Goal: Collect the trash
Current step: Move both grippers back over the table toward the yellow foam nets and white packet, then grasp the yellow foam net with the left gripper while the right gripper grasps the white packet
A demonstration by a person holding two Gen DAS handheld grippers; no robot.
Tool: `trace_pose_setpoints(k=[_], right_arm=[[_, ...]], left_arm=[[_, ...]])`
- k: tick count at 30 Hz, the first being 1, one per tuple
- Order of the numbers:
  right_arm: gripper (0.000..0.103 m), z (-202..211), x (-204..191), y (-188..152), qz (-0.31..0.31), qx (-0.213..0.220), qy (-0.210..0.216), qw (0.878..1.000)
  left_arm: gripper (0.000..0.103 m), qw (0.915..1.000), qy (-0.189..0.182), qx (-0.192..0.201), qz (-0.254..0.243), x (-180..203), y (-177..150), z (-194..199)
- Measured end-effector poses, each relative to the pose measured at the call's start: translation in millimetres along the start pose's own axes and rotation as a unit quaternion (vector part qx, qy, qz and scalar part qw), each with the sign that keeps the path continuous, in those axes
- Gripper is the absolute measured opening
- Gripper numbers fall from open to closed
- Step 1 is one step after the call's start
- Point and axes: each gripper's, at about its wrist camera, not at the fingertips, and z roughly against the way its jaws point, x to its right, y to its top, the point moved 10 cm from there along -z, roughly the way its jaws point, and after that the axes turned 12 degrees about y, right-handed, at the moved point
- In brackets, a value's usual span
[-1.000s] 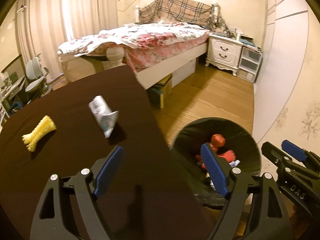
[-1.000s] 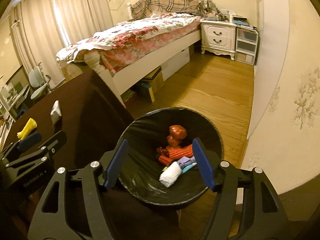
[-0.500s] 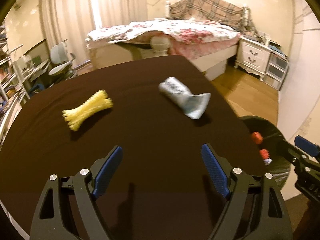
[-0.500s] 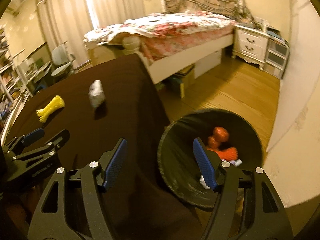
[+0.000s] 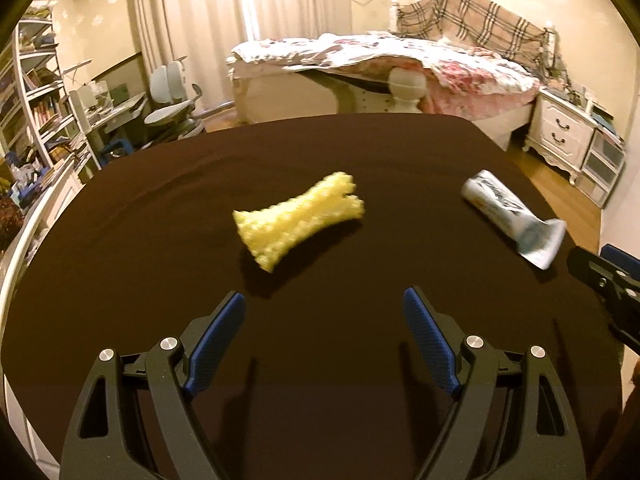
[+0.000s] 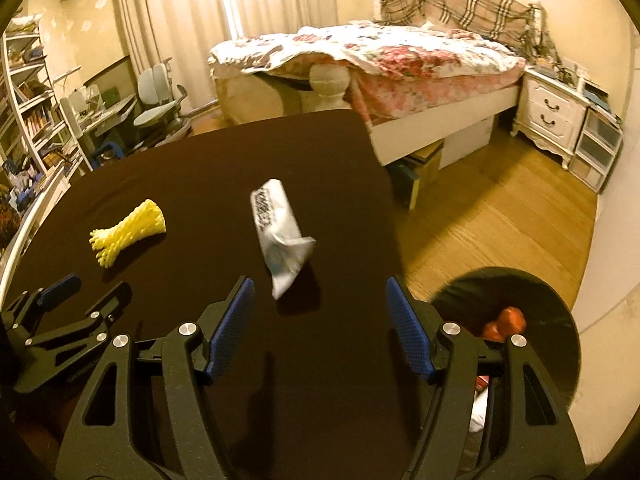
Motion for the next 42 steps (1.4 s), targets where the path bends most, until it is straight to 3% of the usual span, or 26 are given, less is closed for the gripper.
trace_pose_setpoints(k=[15, 18, 22, 36, 42], right_arm=[[0.065, -51.7, -9.6, 15.8, 0.020, -0.039, -0.005, 0.999], [0.053, -58.5, -11.5, 12.2, 0.023, -0.051, -0.008, 0.998], [0.029, -56.2, -15.8, 15.5, 0.032, -0.052, -0.015, 0.998], [0.029, -59.2, -32.0, 12.0, 0.028, -0.050, 0.008, 0.998], [0.029, -59.6, -32.8, 11.6, 0.026, -0.050, 0.009, 0.998]], left_arm=[[0.081, 0.9998, 0.016, -0.007, 0.004, -23.5, 12.8, -26.0], [0.081, 0.9998, 0.015, -0.008, 0.005, -25.4, 14.2, -28.2], [0.081, 0.9998, 0.009, -0.010, 0.011, -30.3, 17.2, -32.3], [0.081, 0.9997, 0.011, -0.002, -0.024, -26.0, 29.3, -45.1], [0.081, 0.9991, -0.006, -0.010, -0.042, -20.6, 32.0, -53.6]])
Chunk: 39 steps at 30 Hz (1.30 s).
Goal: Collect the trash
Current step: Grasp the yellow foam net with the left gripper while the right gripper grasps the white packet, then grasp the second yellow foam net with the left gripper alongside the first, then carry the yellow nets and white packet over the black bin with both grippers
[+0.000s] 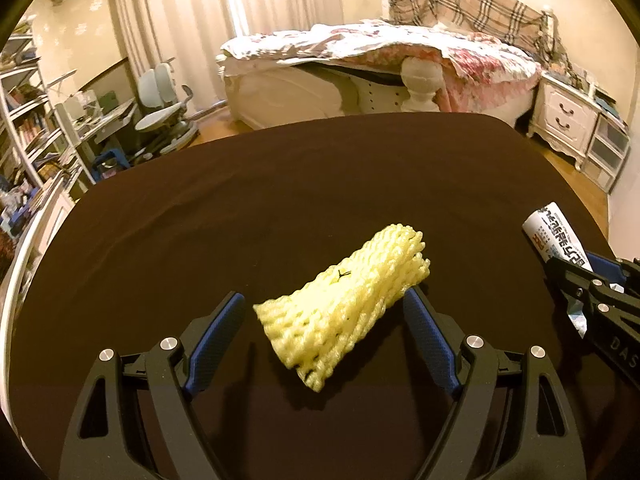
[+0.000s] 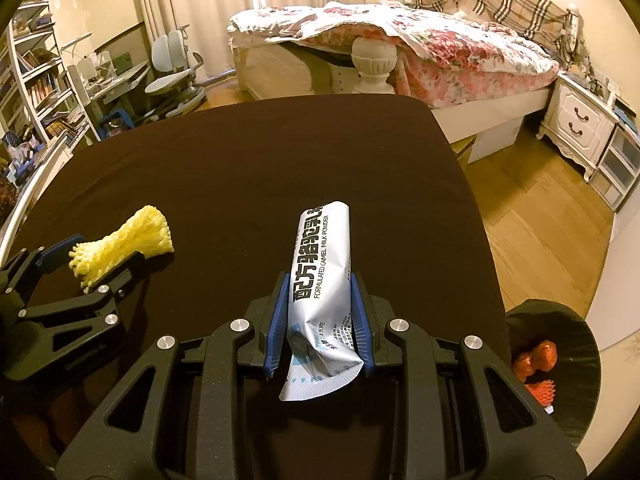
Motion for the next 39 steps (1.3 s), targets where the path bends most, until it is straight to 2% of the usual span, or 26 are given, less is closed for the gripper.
trace_pose_setpoints(k=[3, 4, 6, 8, 9, 13, 14, 24, 39], right_arm=[[0.029, 0.1, 0.0, -0.2, 0.001, 0.000, 0.000, 1.000], [0.029, 0.2, 0.0, -0.2, 0.000, 0.000, 0.000, 1.000], [0.029, 0.0, -0.2, 0.2, 0.000, 0.001, 0.000, 1.000], [0.029, -0.4, -0.2, 0.5, -0.001, 0.001, 0.001, 1.000], [0.029, -0.5, -0.5, 0.5, -0.001, 0.001, 0.000, 1.000], [0.029, -0.3, -0.4, 0.2, -0.002, 0.001, 0.001, 1.000], [0.029, -0.4, -0.6, -0.2, -0.003, 0.001, 0.001, 1.000], [0.029, 1.3, -1.5, -5.0, -0.008, 0.003, 0.005, 1.000], [0.029, 21.5, -5.8, -28.5, -0.015, 0.010, 0.017, 1.000]], left_arm=[[0.079, 0.9998, -0.014, -0.008, -0.008, 2.8, -2.6, -1.5], [0.075, 0.9998, -0.017, -0.008, -0.009, 3.3, -3.2, -1.5], [0.062, 0.9996, -0.021, -0.012, -0.015, 5.1, -5.5, -2.8], [0.058, 0.9994, -0.028, -0.013, -0.015, 5.6, -6.5, -2.4], [0.052, 0.9994, -0.029, -0.014, -0.015, 5.3, -6.9, -2.4], [0.046, 0.9993, -0.034, -0.015, -0.008, 2.9, -7.6, -1.3], [0.029, 0.9992, -0.037, -0.016, -0.008, 3.8, -7.5, -1.9], [0.026, 0.9991, -0.039, -0.010, -0.008, 3.9, -12.5, 6.3], [0.025, 0.9987, -0.041, -0.020, 0.023, -5.6, -43.7, 40.9]])
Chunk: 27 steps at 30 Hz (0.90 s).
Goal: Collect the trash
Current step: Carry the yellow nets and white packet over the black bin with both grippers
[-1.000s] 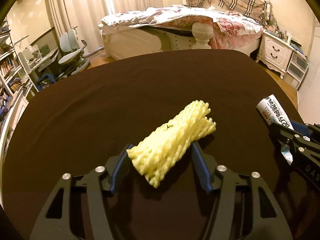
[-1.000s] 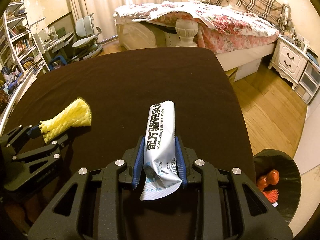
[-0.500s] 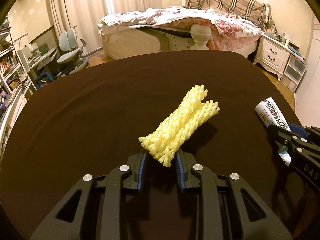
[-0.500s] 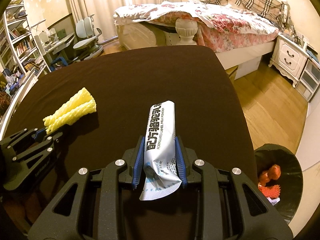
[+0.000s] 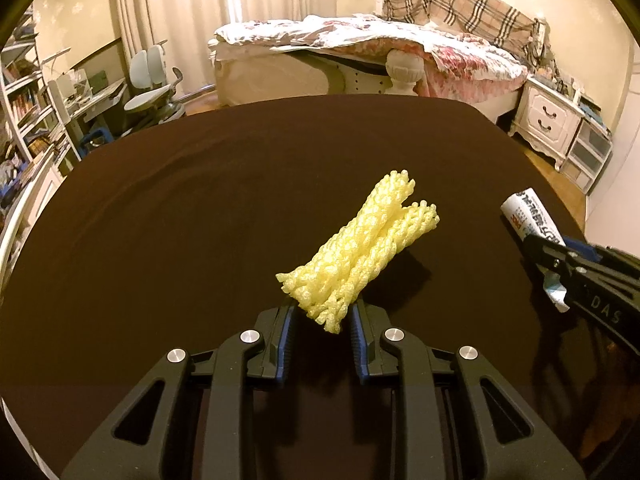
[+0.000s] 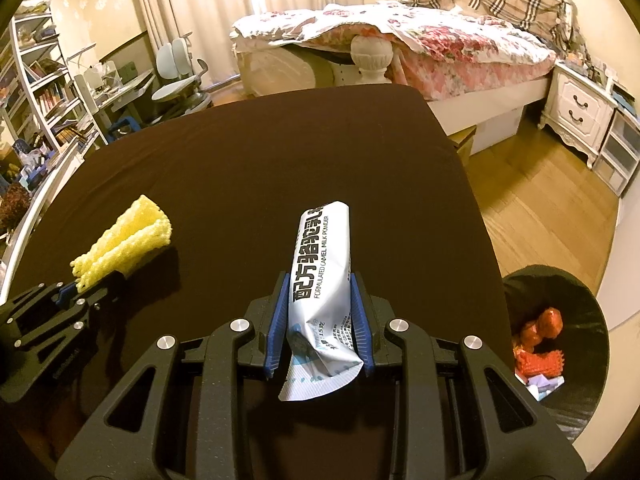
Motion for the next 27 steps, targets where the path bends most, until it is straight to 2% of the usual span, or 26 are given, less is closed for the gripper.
trace_pose_setpoints(k=[15, 27], right_arm=[[0.029, 57.4, 9.1, -29.8, -0.010, 0.024, 0.001, 1.000], [0.029, 112.6, 40.1, -46.6, -0.034, 0.060, -0.022, 0.997]], left_arm=[[0.024, 0.9995, -0.019, 0.024, 0.008, 26.0, -9.1, 37.0], [0.024, 0.9979, -0.047, 0.045, -0.001, 64.6, -10.3, 66.6]])
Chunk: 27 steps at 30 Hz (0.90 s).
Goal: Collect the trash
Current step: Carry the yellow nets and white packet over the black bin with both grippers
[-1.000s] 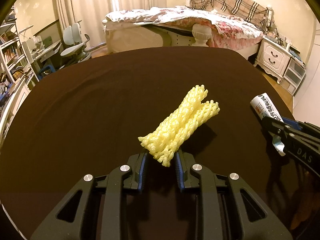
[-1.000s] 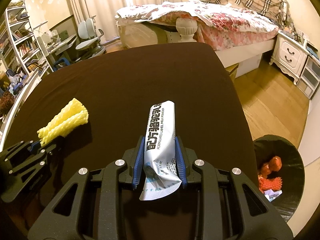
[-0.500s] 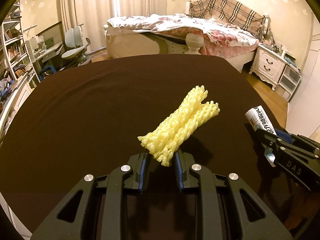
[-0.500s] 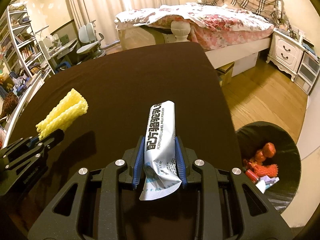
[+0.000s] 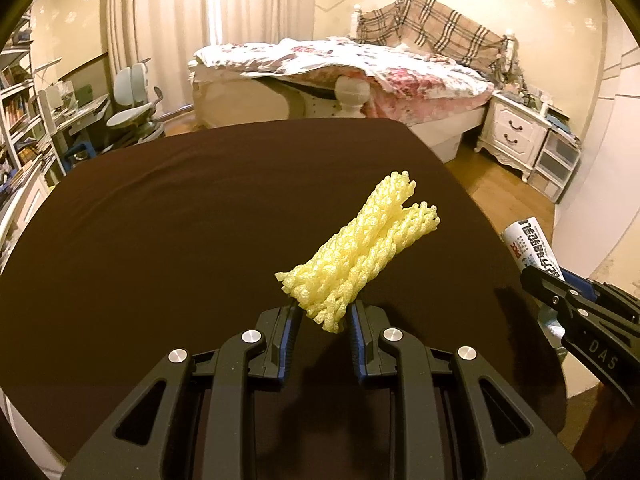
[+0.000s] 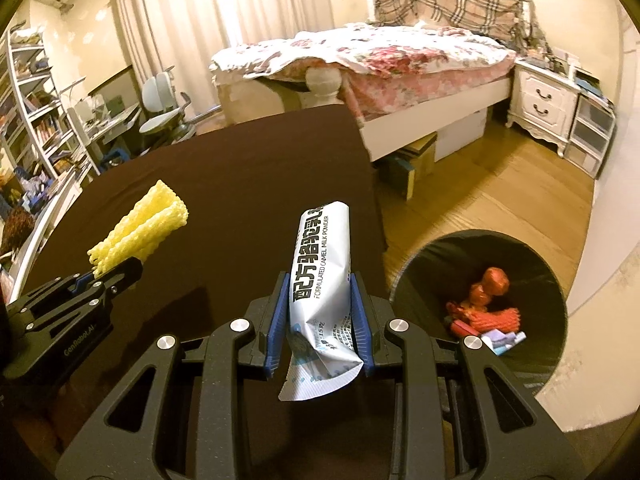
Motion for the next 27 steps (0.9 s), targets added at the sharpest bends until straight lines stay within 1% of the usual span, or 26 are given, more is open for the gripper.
trace_pose_setpoints(k=[7, 16, 22, 27], right_arm=[[0.029, 17.5, 27.6, -4.9, -0.018, 0.014, -0.021, 1.000], [0.029, 42.7, 76.9, -10.7, -0.045, 0.033, -0.065, 0.996], [0.029, 54.3, 105.1, -12.7, -0.067, 0.043, -0.088, 0.993], [0.029, 56.2, 120.0, -12.7, -0.080, 0.047, -0.104, 0.990]], left_arm=[[0.024, 0.9996, -0.021, 0.006, -0.016, 29.2, -2.6, 10.1], [0.024, 0.9978, -0.051, 0.013, -0.042, 72.0, -5.7, 19.3], [0.024, 0.9957, -0.067, 0.019, -0.061, 100.7, -5.2, 22.9], [0.024, 0.9939, -0.083, 0.016, -0.071, 125.3, -4.3, 22.7]])
